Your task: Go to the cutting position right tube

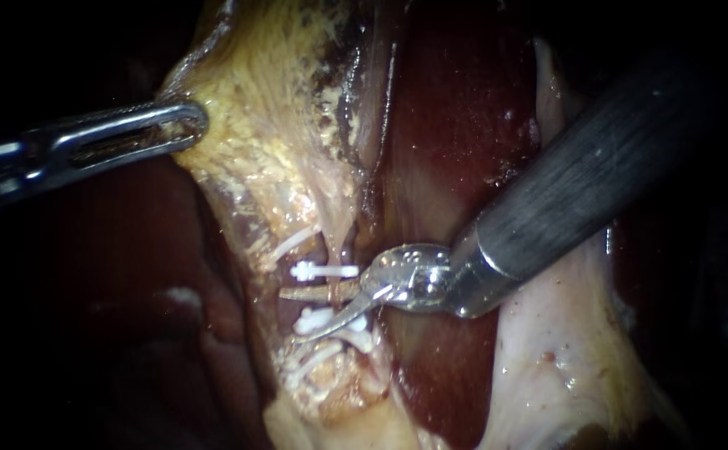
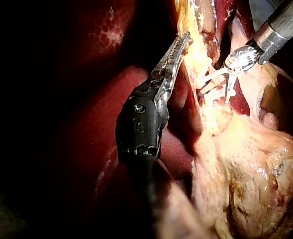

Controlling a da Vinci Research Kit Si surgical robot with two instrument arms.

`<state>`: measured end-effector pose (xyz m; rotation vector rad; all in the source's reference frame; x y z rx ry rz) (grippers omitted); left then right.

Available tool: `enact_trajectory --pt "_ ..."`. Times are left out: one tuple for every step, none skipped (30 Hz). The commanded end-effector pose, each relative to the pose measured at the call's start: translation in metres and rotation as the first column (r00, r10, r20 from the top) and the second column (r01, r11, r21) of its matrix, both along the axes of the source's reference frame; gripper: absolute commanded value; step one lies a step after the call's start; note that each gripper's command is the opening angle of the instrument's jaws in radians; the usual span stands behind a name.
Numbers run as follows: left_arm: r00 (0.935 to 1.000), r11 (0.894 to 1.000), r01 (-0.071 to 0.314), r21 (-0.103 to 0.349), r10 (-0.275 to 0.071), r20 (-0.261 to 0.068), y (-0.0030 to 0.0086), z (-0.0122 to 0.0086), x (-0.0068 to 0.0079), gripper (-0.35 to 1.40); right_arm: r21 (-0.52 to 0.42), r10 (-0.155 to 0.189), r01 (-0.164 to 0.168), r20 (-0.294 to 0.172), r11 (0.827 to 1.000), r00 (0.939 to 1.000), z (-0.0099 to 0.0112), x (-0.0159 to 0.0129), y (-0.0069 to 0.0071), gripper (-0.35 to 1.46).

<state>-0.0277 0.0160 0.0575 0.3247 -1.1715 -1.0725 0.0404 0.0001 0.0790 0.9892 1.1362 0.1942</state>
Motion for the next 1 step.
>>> enact_trajectory --pt "1.0000 1.000 0.000 0.000 0.000 0.000 0.0000 0.0000 0.0000 -0.35 -0.001 0.000 0.000 0.000 1.000 1.0000 0.0000 0.0000 0.0000 1.09"
